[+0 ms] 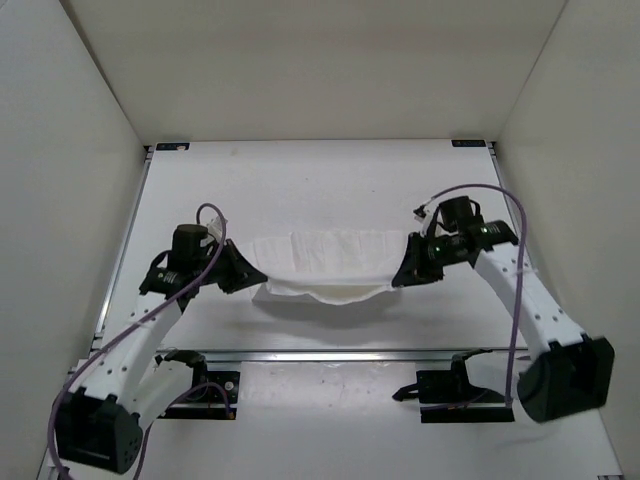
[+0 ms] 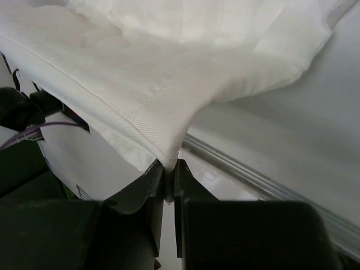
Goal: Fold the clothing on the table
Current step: Fold the skirt
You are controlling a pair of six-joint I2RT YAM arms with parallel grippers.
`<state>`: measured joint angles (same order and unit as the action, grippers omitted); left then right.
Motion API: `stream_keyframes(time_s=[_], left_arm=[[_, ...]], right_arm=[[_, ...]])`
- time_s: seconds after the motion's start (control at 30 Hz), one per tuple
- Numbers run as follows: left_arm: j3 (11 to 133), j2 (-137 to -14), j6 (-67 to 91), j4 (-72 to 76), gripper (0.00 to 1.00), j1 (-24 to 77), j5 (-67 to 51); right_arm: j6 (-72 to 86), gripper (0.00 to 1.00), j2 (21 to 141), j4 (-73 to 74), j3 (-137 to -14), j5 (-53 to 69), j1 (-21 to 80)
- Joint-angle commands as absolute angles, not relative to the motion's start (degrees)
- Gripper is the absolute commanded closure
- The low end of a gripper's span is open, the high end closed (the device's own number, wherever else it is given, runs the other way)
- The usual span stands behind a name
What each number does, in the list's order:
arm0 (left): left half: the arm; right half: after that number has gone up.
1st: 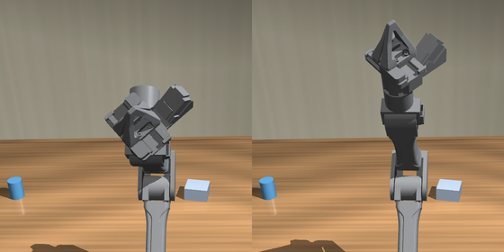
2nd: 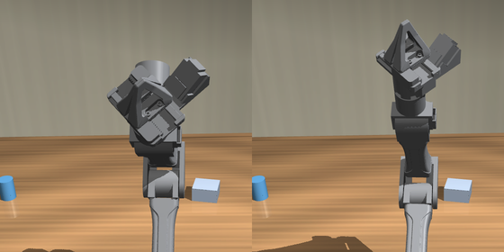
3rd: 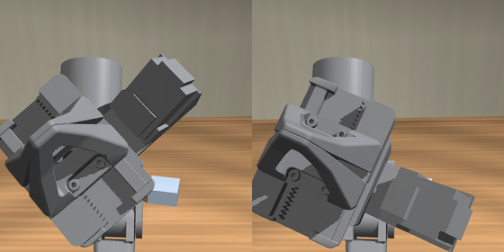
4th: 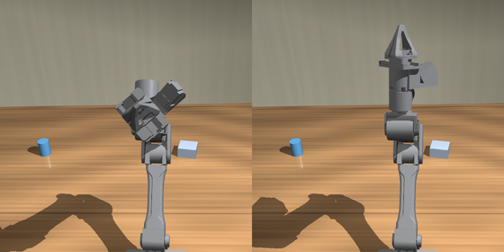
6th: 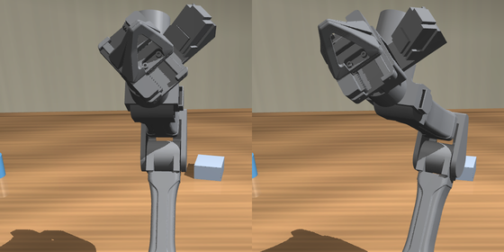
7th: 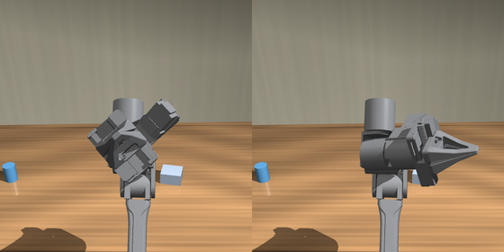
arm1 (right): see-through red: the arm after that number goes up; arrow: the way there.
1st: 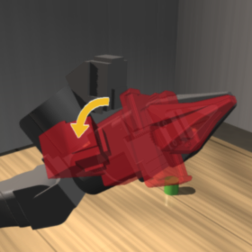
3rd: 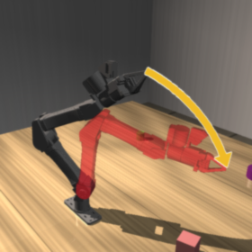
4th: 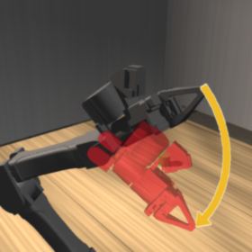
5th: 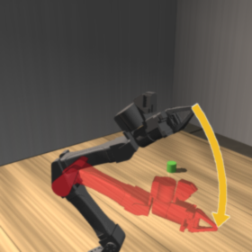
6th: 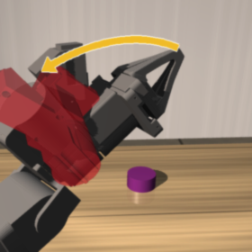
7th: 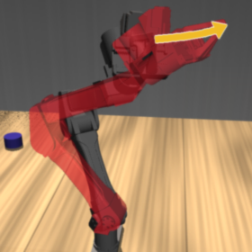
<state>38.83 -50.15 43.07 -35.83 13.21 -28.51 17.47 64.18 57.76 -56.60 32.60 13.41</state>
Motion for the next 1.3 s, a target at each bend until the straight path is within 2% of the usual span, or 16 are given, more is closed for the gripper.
stream_keyframes(time_s=[0.0, 0.17, 0.23, 0.27, 0.3, 0.33, 0.4, 0.43, 0.47, 0.53, 0.63, 0.83, 1.13, 1.27], left_arm=[[42.7, -56.06, 44.56, -24.46, 1.0, 9.67, -27.07], [46.93, -69.93, 45.52, -17.06, 1.0, 5.99, -26.02], [48.16, -74.34, 46.14, -12.59, 1.0, 4.75, -24.97], [48.86, -77.05, 46.58, -12.39, 0.97, 4.05, -23.22], [49.56, -80.04, 47.54, -9.17, 0.84, 2.91, -23.03], [49.57, -82.68, 47.81, -5.4, 0.74, 1.86, -22.16], [50.01, -86.55, 52.45, 2.05, 0.68, 0.1, -24.68], [50.1, -88.83, 54.91, 7.85, 0.49, -2.61, -25.92], [50.18, -89.99, 56.85, 12.35, 0.47, -2.98, -26.97], [51.32, -92.8, 58.97, 16.16, 0.48, -4.3, -29.95], [52.39, -92.21, 55.91, 11.61, 0.45, -3.52, -29.97], [43.16, -85.35, 48.18, 5.73, 0.44, 2.44, -20.68], [35.6, -79.63, 44.74, -6.06, 0.38, 8.78, -10.82], [31.39, -78.75, 47.1, -4.23, 0.33, 10.98, -9.84]], right_arm=[[13.01, 1.0, 74.14, 51.61, -62.47, 32.96, 10.63], [13.01, 1.0, 91.12, 47.81, -75.92, 32.69, 9.58], [13.88, 1.0, 101.02, 46.94, -85.73, 33.66, 9.05], [14.93, 1.0, 105.95, 46.67, -88.48, 33.4, 8.97], [15.38, 0.98, 108.17, 45.28, -93.9, 34.44, 8.36], [16.6, 0.82, 112.46, 42.74, -98.74, 35.06, 7.65], [18.1, 0.62, 117.67, 39.21, -105.36, 35.08, 7.3], [19.15, 0.57, 119.6, 37.37, -108.17, 34.02, 7.47], [20.03, 0.51, 120.75, 35.96, -109.32, 33.67, 6.86], [20.74, 0.47, 119.89, 33.59, -107.94, 32.7, 6.77], [20.13, 0.42, 115.94, 30.24, -99.86, 30.69, 6.68], [20.56, 0.37, 107.24, 19.88, -79.22, 30.5, 5.45], [25.21, 0.33, 102.22, 11.62, -63.56, 30.23, 5.18], [30.75, 0.35, 103.45, 5.2, -60.12, 32.25, 4.22]])
